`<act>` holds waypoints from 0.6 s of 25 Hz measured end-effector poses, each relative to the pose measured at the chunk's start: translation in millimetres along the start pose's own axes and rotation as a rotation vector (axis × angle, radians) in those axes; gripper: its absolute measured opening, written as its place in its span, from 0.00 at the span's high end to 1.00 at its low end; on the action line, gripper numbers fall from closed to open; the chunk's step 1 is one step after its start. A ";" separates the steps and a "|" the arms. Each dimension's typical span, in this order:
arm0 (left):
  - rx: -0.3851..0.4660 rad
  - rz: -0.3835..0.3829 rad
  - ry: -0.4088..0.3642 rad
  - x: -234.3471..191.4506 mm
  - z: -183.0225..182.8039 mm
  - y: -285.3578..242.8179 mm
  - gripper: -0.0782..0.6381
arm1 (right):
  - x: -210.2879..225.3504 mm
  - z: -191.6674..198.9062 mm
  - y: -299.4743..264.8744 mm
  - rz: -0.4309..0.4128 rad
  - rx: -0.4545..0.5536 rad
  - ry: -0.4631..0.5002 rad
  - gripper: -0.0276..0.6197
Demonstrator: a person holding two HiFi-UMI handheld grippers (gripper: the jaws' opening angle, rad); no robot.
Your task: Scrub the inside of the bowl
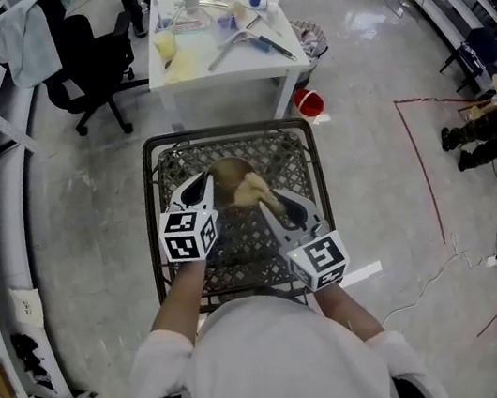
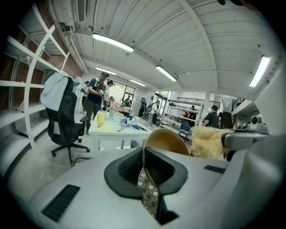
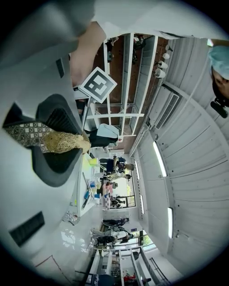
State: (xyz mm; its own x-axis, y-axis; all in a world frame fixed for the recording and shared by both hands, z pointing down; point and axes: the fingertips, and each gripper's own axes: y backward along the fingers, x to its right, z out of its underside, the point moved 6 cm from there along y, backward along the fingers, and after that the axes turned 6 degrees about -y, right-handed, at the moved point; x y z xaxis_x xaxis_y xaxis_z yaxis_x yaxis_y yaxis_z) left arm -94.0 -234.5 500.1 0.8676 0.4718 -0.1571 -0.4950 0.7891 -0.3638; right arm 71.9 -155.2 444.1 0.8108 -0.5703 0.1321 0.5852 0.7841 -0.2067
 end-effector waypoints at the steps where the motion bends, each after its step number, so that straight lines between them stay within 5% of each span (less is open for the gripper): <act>1: -0.011 0.000 0.003 -0.5 3.4 -2.8 0.83 | 1.6 -0.3 1.8 0.004 0.003 -0.003 0.80; 15: -0.197 -0.025 0.080 -19.0 67.5 -44.7 0.83 | 20.3 12.1 9.2 0.044 -0.016 -0.040 0.80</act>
State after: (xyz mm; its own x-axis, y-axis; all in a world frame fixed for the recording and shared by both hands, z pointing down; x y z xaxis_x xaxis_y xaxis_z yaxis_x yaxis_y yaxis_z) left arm -91.5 -252.1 581.3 0.8845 0.4138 -0.2154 -0.4610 0.7046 -0.5395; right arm 93.9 -156.6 456.6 0.8359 -0.5246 0.1615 0.5488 0.8041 -0.2285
